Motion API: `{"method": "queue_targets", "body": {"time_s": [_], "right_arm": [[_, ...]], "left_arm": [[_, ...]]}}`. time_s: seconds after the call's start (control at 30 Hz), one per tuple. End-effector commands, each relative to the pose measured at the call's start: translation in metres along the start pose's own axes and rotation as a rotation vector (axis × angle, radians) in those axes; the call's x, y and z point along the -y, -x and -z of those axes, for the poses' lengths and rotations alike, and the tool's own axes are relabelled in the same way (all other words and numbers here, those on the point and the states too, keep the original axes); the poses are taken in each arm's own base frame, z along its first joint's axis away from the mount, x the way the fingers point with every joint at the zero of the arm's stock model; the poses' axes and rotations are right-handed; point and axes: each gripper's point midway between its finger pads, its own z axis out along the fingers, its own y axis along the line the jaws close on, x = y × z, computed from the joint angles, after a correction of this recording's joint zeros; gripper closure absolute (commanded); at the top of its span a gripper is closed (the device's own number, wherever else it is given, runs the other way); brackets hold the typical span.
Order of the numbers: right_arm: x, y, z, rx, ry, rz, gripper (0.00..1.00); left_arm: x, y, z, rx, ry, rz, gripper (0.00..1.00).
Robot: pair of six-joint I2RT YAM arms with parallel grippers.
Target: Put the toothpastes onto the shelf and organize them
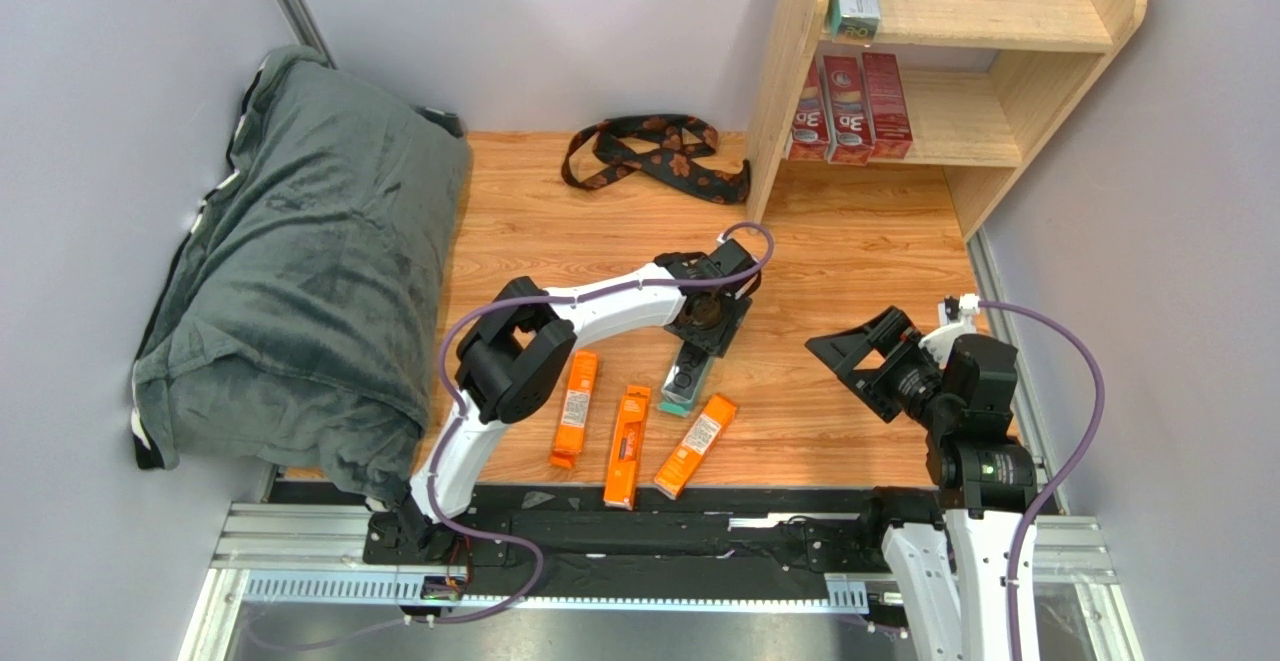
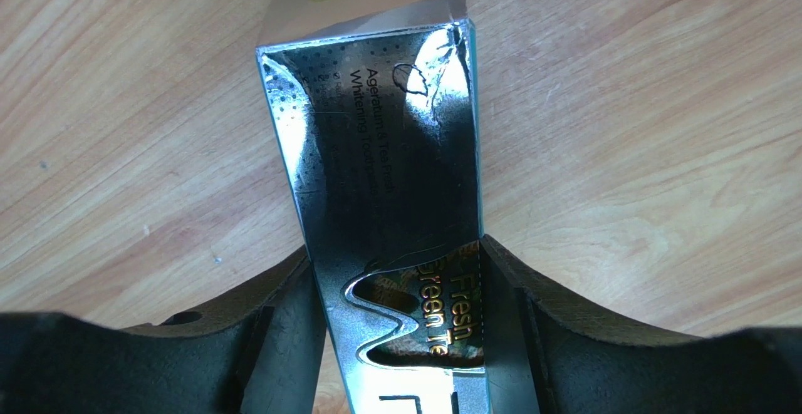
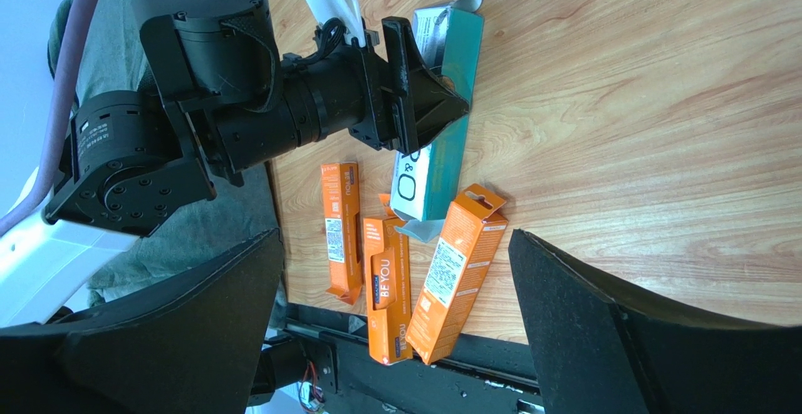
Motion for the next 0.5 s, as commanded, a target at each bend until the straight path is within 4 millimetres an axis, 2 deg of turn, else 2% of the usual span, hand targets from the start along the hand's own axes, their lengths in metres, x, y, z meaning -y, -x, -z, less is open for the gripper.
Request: {"method": "queue_targets", "body": {"time_s": [0.0, 0.17, 0.27, 0.33, 0.37, 0.4, 0.43, 0.47], "right_arm": [[-0.004, 0.0, 0.004, 0.001, 0.01, 0.019, 0.06], [-0.014, 0.009, 0.006, 0.01, 0.016, 0.037, 0.06], [-0.018, 0.015, 0.005, 0.008, 0.009, 0.045, 0.06], [-0.022, 0.019, 0.003, 0.01, 0.012, 0.048, 0.05], [-0.027, 0.023, 0.001, 0.012, 0.016, 0.056, 0.05], [-0.03, 0.024, -0.001, 0.012, 0.021, 0.062, 0.05], [-0.037, 0.019, -0.003, -0.015, 0.038, 0.076, 0.05], [-0.041, 0.025, -0.008, 0.003, 0.033, 0.078, 0.05]], "left_arm": [[-0.027, -0.002, 0.016, -0.001, 0.1, -0.012, 0.39], [-0.024, 0.03, 0.064, 0.13, -0.052, 0.104, 0.41], [-0.035, 0.045, 0.096, 0.218, -0.153, 0.214, 0.42], [-0.041, 0.047, 0.121, 0.253, -0.24, 0.288, 0.42], [-0.043, 0.054, 0.13, 0.289, -0.273, 0.312, 0.42], [-0.044, 0.049, 0.144, 0.301, -0.324, 0.332, 0.42], [-0.055, 0.054, 0.151, 0.323, -0.345, 0.395, 0.42], [-0.054, 0.059, 0.162, 0.353, -0.406, 0.414, 0.42]]}}
